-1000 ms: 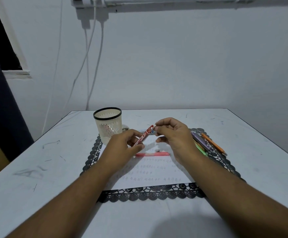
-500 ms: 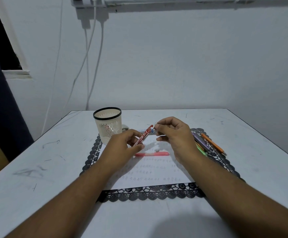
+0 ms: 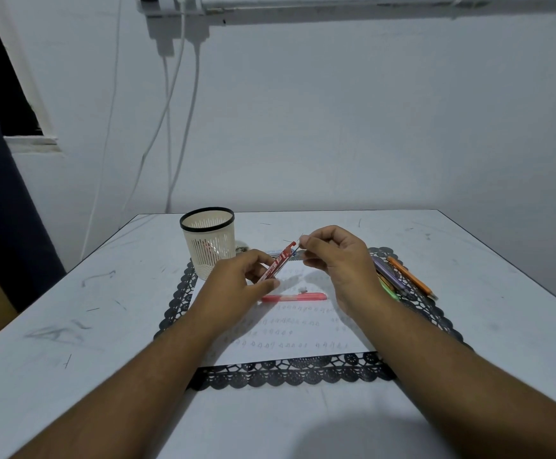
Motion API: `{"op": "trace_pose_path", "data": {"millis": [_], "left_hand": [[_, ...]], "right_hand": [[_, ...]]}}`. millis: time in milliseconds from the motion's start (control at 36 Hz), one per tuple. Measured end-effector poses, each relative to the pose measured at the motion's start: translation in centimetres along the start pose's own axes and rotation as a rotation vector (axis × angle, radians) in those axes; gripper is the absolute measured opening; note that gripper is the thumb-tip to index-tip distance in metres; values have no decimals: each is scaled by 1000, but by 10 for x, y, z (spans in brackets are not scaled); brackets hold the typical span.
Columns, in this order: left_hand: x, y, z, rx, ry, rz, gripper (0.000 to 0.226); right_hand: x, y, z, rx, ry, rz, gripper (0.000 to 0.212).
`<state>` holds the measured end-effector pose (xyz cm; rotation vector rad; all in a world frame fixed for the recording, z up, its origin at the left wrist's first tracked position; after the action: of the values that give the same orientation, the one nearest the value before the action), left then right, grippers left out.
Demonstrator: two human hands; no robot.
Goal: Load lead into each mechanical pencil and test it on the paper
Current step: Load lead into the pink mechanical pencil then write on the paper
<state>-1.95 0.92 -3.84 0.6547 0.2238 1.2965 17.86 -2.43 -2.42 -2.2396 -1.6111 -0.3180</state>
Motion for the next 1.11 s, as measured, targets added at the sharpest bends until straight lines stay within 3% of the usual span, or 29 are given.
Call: {"op": "trace_pose_path", "data": {"millis": [1111], "left_hand": [[0, 1, 2, -8, 1, 2, 22]], "right_hand": [[-1, -1, -12, 123, 47, -43, 10]]}}
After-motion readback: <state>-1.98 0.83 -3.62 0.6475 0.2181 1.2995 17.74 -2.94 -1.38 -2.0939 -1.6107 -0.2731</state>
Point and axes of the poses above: each hand's wrist, its own x-axis towards the middle knuckle, its own y-axis out of the back of the hand, z = x × y, the point moved 2 cm from there along x, towards the middle knuckle, and after that the axes turned 10 degrees about y, right-handed, at the moved point
